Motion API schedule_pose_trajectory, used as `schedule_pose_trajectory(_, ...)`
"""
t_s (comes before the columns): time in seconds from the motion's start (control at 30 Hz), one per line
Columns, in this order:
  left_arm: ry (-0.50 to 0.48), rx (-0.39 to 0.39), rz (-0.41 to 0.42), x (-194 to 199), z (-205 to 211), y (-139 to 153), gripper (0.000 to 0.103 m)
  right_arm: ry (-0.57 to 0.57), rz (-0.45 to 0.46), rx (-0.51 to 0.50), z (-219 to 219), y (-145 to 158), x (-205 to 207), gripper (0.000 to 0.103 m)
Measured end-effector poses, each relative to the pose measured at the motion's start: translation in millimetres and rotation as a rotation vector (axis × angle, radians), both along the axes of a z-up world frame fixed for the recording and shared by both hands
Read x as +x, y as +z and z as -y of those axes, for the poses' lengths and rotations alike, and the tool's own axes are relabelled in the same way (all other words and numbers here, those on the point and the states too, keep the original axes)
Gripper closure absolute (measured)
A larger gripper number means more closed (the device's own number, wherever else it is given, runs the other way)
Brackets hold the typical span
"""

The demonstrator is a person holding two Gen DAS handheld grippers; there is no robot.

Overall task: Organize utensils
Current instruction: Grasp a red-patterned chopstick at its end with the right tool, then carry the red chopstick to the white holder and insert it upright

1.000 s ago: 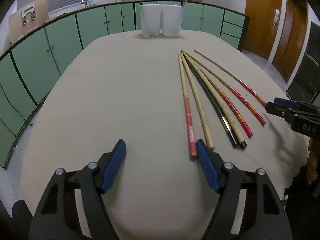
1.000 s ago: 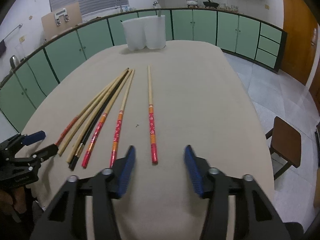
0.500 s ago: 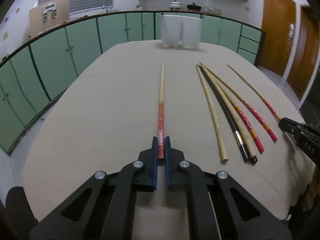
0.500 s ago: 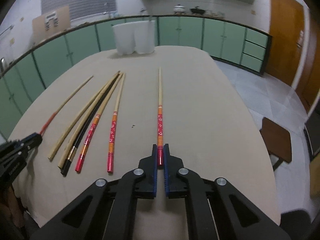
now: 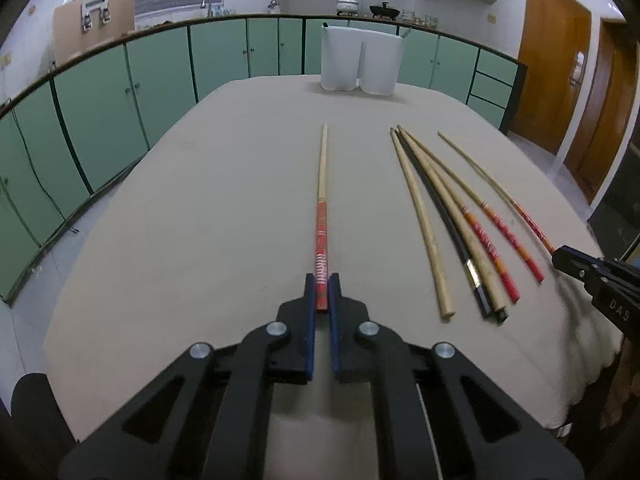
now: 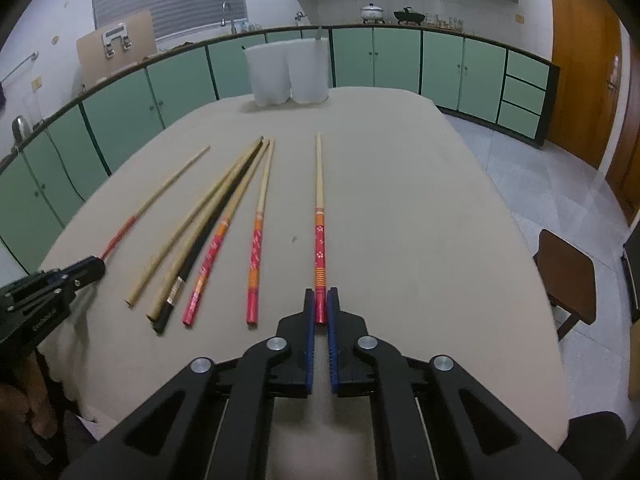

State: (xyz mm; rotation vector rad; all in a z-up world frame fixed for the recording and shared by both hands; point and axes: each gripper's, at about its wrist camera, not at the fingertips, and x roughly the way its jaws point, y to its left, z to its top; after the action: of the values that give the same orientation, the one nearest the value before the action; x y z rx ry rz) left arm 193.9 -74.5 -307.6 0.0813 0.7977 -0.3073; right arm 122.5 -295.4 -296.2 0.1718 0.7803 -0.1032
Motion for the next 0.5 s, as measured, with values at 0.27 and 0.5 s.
schedule_pose_trajectory(0.27, 0.001, -0.029, 0.024, 1.0, -3.3, 58.2, 0.098, 0.012, 0.076, -0.006, 6.7, 73.9, -4.0, 0.097)
schedule_pose_trajectory(0.5, -0.019, -0.07, 0.035, 8.4, -11.4, 106.5, 0.098, 0.049, 0.119, -0.019, 11.2, 128.9, 8.3, 0.097)
